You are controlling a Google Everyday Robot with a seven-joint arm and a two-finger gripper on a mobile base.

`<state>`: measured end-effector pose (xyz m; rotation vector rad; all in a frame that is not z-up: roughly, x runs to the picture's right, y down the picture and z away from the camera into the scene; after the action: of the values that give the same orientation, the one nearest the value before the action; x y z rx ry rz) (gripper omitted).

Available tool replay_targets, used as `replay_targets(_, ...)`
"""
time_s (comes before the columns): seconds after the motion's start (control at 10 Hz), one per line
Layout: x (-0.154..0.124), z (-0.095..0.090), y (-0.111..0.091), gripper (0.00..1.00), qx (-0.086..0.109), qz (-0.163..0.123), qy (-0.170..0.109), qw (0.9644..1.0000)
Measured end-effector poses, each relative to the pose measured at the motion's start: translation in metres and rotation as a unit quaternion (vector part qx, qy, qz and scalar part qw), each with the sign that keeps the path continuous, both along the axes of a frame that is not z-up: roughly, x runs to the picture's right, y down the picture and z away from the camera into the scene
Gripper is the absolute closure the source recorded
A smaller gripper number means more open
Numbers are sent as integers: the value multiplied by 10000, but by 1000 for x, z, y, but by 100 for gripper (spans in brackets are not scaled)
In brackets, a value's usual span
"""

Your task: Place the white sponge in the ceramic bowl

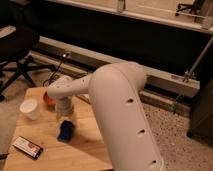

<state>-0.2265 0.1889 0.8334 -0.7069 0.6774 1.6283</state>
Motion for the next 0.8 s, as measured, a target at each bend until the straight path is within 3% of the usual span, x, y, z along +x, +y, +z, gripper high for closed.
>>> replay_targets(0.2, 2, 7, 9, 36, -99, 88, 44, 9999)
replay_targets(0.3, 3, 9, 14, 41, -138, 109, 49, 9998)
replay_targets(0.6, -2, 9, 15, 70, -125, 201, 7, 9997)
replay_targets(0.8, -7, 2, 1, 91, 12, 308, -16, 9995)
